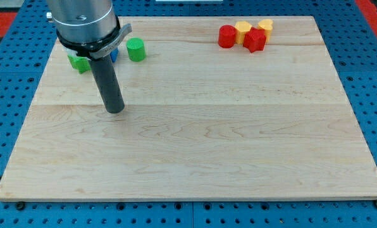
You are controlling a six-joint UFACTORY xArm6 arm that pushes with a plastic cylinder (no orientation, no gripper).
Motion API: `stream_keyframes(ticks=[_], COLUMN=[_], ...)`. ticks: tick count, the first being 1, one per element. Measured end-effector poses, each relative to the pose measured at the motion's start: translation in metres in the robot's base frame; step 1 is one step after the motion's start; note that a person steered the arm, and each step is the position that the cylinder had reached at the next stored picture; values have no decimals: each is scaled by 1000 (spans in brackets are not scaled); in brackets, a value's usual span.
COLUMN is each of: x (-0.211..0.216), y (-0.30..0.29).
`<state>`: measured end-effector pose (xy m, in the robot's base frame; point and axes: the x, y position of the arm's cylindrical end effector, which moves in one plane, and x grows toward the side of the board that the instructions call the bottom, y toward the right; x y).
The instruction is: Move your arm towards the top right corner
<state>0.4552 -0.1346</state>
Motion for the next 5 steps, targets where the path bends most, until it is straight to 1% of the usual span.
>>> stream_keyframes(ticks=[3, 4, 5], x=[6, 4, 3], y=[16, 60, 131])
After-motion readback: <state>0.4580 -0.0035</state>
